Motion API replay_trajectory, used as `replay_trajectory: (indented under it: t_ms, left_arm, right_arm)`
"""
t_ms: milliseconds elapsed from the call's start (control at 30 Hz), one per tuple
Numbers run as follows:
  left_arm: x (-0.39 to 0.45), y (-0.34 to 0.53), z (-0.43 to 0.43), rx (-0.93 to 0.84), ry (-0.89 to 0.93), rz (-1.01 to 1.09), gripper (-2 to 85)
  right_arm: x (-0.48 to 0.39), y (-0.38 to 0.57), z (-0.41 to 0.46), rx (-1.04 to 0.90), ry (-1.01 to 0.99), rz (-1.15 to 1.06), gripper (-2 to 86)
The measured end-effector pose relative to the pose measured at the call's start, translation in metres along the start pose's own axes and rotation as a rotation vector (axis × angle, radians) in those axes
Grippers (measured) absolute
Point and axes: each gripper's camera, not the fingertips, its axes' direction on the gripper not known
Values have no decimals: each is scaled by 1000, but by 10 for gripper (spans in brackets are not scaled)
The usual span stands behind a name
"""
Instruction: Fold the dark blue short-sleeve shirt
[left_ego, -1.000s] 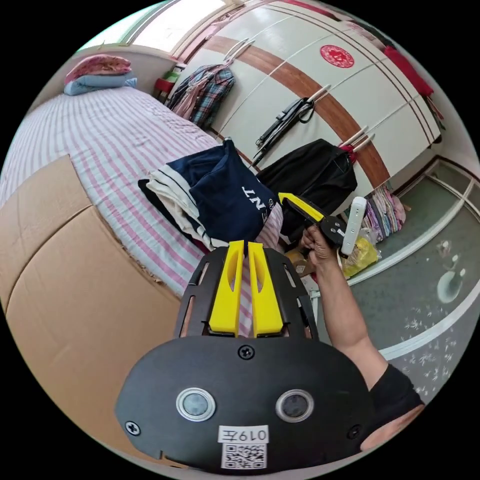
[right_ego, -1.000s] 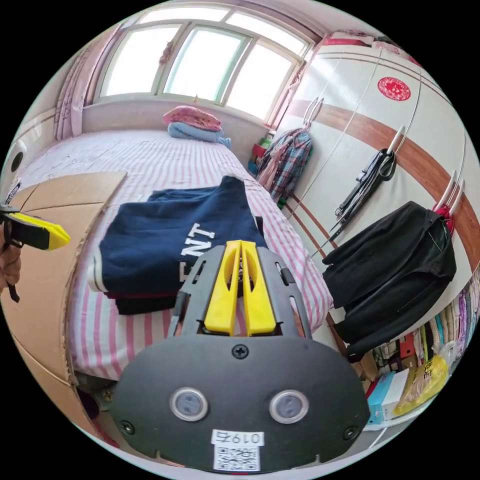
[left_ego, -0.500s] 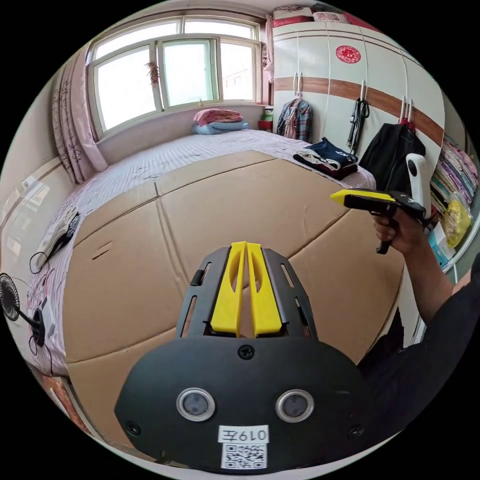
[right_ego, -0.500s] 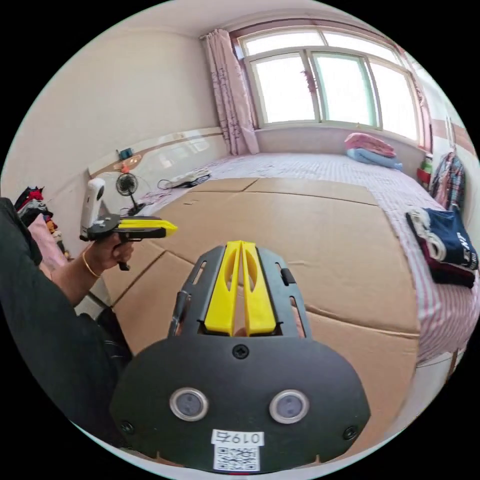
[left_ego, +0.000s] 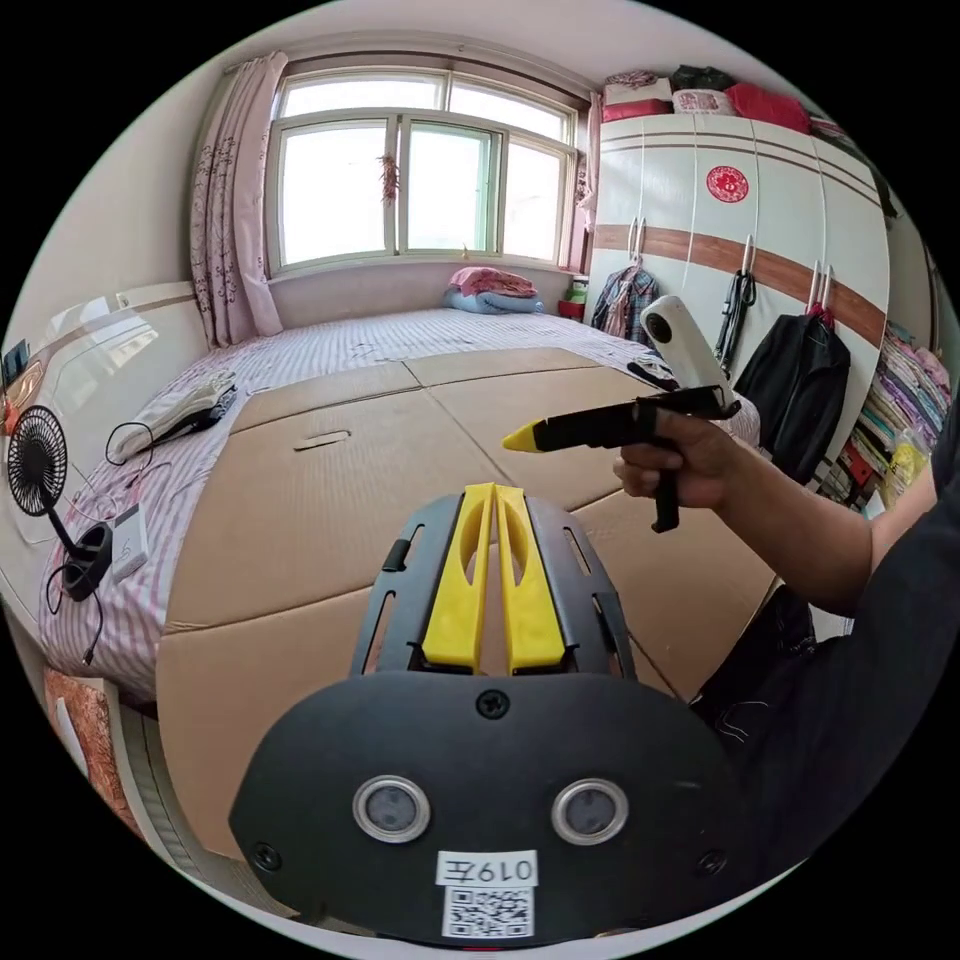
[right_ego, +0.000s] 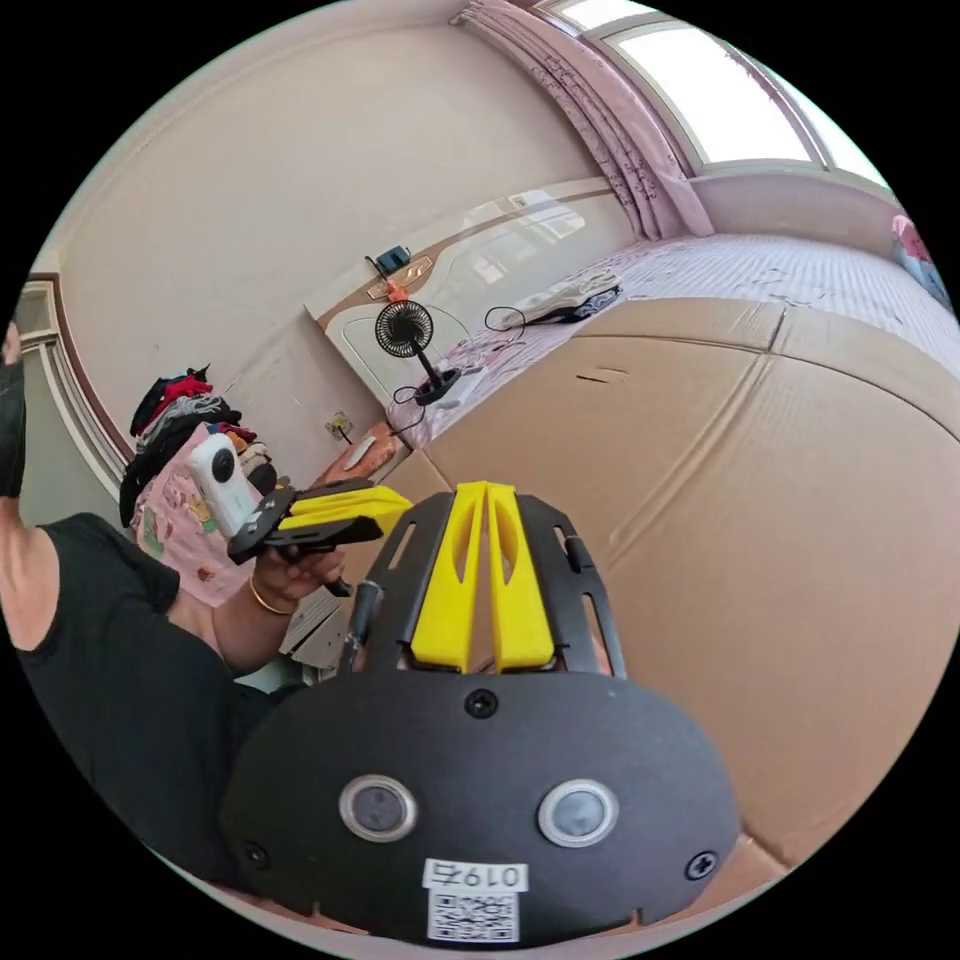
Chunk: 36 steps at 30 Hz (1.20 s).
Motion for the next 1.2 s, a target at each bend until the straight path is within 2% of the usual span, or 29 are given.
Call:
replay_trajectory:
  t_ms: [133,200,333,467,633,700,767,867,1000,1133,1200]
  left_arm:
    - [-53,-14,-46,-11,-49,-42,19]
    - [-74,-27,-62,-8,-110,-22,27]
    - [-135,-80,-81,58,-389,37,78]
    - [-242,-164,-62,62,-533,9,118]
    - [-370,-254,4,-31,-779,15,116]
    - [-413,-281,29,-96,-803,-41,109]
    - [-459,-310,51,-95,-721,-140,109]
    - [-496,-340,80,-128,-662,-176,121]
    - [-526,-370,98,-170,-752,-195,123]
    - [-557,-386,117,-358,-858,-163,112]
    - [-567,-387,97,-286,-829,-228,104]
  right_arm:
    - [55,-53,51,-32,-215,-11,-7]
    - [77,-72,71,-52,-218,-21,-7]
    - [131,-92,100,-6,-307,-71,-6]
    - [176,-85,121,-6,-452,-24,-6]
    - [193,-75,135,10,-426,-24,-7]
    - [200,-76,146,-22,-394,10,-7]
    - [201,-77,160,-71,-299,43,-7]
    - [200,-75,173,-95,-238,49,-7]
    - [205,-72,184,-92,-251,41,-7]
    - [209,-70,194,-94,-260,31,-7]
    - [210,-68,197,-92,-262,32,-7]
